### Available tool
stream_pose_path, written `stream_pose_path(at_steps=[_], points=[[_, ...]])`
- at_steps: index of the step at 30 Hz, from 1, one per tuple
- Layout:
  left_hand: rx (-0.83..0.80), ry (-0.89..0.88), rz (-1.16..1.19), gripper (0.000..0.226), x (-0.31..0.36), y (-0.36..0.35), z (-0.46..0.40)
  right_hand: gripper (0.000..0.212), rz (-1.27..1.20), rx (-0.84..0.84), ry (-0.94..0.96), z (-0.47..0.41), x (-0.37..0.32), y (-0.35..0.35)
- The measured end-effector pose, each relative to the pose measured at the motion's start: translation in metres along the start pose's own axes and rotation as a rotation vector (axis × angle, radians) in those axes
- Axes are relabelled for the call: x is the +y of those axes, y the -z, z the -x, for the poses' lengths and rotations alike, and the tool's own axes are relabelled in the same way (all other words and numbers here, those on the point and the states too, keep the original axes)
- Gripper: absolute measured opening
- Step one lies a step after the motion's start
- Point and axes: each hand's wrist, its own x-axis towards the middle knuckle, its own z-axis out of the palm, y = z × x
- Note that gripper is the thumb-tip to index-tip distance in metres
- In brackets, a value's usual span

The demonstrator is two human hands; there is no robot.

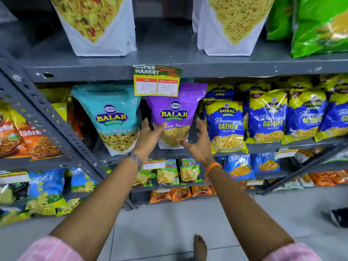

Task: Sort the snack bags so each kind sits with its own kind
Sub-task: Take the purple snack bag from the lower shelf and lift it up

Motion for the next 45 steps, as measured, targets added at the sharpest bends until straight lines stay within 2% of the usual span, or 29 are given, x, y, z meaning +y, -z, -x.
stream_pose_path(at_steps=[2,6,10,13,16,23,29,34,38,45], points=[[0.012,-0.081,0.024,0.077,0.004,-0.009,-0.012,0.106,-0.114,-0.057,-0.046,-0.016,0.006,-0.005],[0.096,-0.219,0.076,0.056,-0.004,-0.019,-0.035,0.104,-0.165,-0.136,-0.062,-0.046,0.024,-0.017],[0.136,-0.25,0.137,0.061,-0.014,-0.018,-0.053,0.087,-0.16,-0.169,-0.08,-0.063,0.036,-0.02],[0.157,-0.287,0.118,0.045,-0.02,-0.018,-0.059,0.083,-0.161,-0.176,-0.096,-0.065,0.04,-0.018],[0.186,-0.342,0.114,0.043,-0.025,-0.019,-0.055,0.082,-0.18,-0.186,-0.094,-0.058,0.039,-0.013],[0.185,-0.347,0.159,0.042,-0.032,-0.026,0.007,0.081,-0.192,-0.166,-0.147,0.001,0.022,0.012],[0.218,-0.391,0.217,0.033,-0.039,-0.02,0.085,0.078,-0.191,-0.193,-0.105,0.073,-0.004,0.031],[0.208,-0.478,0.293,0.026,0.002,-0.001,0.129,0.075,-0.152,-0.22,-0.065,0.104,-0.064,0.053],[0.217,-0.623,0.345,0.023,0.063,0.016,0.148,0.071,-0.126,-0.175,0.041,0.111,-0.132,0.073],[0.206,-0.834,0.26,0.024,0.185,0.048,0.139,0.083,-0.208,-0.067,0.279,0.076,-0.237,0.094]])
